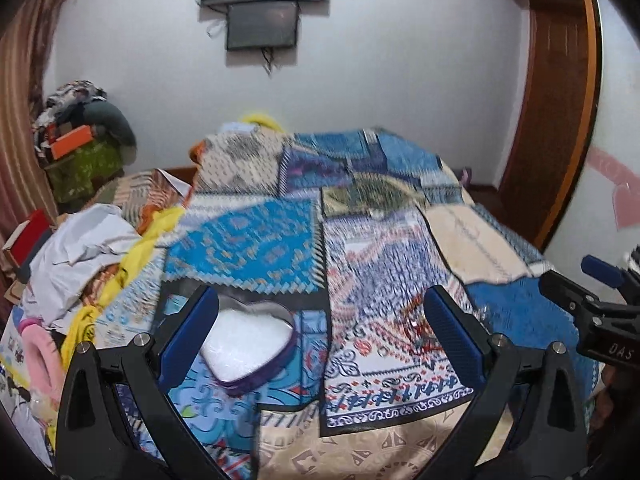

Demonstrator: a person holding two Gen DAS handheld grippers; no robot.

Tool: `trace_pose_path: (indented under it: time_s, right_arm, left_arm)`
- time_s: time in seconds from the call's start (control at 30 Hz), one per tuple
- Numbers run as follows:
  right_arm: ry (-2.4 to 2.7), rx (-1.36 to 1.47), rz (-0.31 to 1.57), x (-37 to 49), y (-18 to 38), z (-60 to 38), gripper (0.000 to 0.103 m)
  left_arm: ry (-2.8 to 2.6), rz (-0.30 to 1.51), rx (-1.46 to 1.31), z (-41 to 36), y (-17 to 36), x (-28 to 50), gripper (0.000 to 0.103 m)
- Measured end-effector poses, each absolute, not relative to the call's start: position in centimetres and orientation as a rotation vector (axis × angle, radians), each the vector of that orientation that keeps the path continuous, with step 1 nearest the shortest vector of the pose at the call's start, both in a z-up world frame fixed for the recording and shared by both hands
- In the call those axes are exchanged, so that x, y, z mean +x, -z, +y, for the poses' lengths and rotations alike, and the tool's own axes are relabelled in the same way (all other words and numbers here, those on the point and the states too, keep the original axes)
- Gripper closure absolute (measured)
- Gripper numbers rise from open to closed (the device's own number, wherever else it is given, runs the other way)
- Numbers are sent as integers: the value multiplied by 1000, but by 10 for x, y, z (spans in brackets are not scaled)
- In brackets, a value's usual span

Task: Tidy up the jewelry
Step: 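Grasp the silver ring with the right tool while the left tool grasps a small earring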

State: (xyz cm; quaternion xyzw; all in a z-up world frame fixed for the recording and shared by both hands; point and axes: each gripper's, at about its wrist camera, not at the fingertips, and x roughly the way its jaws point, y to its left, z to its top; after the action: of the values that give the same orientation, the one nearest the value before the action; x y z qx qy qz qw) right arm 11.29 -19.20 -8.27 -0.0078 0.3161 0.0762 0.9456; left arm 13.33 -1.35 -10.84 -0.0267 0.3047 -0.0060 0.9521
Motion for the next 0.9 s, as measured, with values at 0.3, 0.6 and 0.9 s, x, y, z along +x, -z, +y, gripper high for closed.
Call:
trace_pose_path:
  time_s: [0.3,0.6,0.9]
  right_arm:
    - [-177,-10,754,133,116,-204,8]
    - [-288,37,846,152,137,-201,34]
    - [-353,8,876,159,143,-187,55]
  left_arm:
    - [112,737,-44,-36,144,162,18]
    - [192,808,-68,-45,162,185,55]
    - [275,838,-68,-57,171,194,75]
